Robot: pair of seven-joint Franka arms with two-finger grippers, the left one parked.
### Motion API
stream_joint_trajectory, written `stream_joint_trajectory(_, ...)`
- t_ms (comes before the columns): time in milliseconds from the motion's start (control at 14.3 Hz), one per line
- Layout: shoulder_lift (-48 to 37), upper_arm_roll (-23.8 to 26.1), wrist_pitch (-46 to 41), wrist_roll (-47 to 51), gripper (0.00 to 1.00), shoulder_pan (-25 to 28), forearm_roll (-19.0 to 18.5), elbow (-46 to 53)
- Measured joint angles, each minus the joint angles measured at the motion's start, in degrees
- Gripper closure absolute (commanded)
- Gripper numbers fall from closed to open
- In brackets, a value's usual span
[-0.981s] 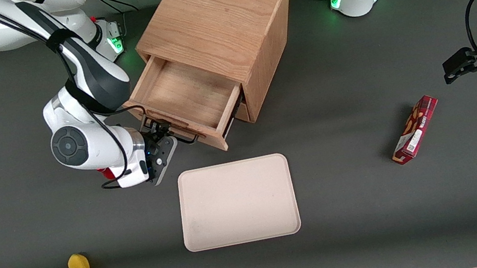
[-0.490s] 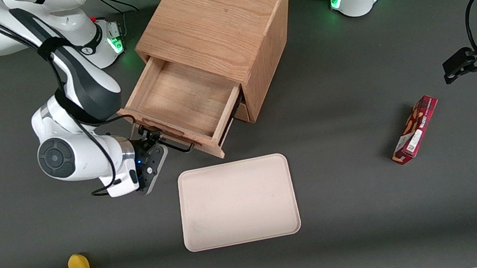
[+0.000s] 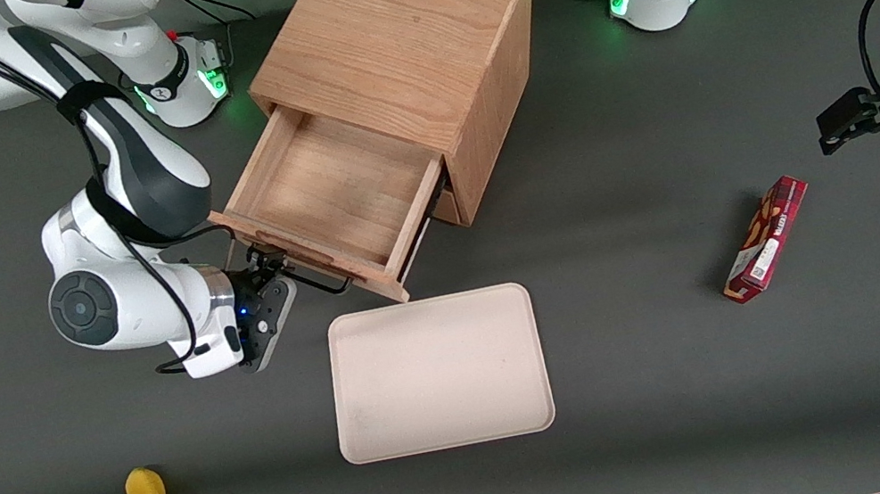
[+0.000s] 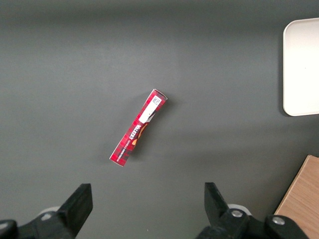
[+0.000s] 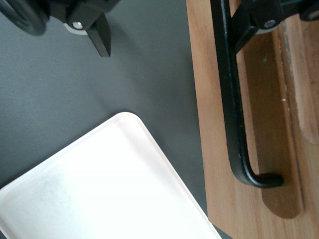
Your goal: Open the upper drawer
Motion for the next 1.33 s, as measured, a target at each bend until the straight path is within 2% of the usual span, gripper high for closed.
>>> stream_joint_trajectory(420,0.1,-0.7,-0.6,-1.1,0.00,0.0,-4.0,1.3)
stream_joint_trajectory(841,0.4,-0.8,-4.9,-1.3,0.00,0.0,-4.2,5.3)
stream_joint_trajectory(1191,0.2,-0.7,-13.7,-1.3,0.00,0.0,-4.2,14.7)
stream_joint_trajectory(1331,-1.2,-0.6,-16.1,1.6,0.00,0.1,-4.2,18.3)
